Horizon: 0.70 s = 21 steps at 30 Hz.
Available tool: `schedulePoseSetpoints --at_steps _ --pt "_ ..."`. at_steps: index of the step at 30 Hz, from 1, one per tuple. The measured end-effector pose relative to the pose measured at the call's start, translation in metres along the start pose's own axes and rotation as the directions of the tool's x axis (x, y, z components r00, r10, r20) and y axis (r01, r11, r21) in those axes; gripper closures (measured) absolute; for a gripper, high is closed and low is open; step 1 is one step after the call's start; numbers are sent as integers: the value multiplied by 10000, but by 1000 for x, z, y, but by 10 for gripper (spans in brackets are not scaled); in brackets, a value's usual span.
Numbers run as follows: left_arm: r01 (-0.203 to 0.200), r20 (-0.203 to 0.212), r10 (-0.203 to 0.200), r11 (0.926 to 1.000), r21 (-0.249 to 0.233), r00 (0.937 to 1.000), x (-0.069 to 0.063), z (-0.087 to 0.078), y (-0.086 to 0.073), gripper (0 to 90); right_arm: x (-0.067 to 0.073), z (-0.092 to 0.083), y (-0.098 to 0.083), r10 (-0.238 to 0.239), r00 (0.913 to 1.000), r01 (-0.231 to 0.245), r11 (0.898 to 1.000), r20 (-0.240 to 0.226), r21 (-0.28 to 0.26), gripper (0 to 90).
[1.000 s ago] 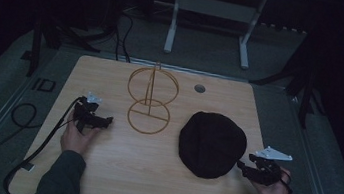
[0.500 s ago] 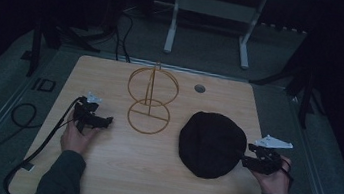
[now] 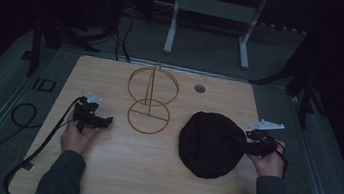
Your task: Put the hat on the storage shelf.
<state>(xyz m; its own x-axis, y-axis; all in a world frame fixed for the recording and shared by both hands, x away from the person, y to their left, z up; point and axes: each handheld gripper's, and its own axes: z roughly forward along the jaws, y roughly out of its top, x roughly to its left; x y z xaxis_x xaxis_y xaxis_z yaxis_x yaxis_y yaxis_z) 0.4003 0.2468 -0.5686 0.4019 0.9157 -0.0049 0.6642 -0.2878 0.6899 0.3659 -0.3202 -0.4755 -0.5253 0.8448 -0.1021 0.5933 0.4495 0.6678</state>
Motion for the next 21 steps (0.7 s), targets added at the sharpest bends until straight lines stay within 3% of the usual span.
schedulePoseSetpoints --at_steps 11,18,21 --pt "7 5 -7 10000 -18 10000 0 0 0 21 -7 18 18 59 10000 -56 9988 -61 489 423" --pt "2 7 -2 10000 -16 10000 0 0 0 21 -11 33 30 13 9998 6 9949 -189 1012 413" --pt "7 5 -7 10000 -14 10000 0 0 0 21 -14 45 35 86 9996 -44 9891 -285 1470 410"
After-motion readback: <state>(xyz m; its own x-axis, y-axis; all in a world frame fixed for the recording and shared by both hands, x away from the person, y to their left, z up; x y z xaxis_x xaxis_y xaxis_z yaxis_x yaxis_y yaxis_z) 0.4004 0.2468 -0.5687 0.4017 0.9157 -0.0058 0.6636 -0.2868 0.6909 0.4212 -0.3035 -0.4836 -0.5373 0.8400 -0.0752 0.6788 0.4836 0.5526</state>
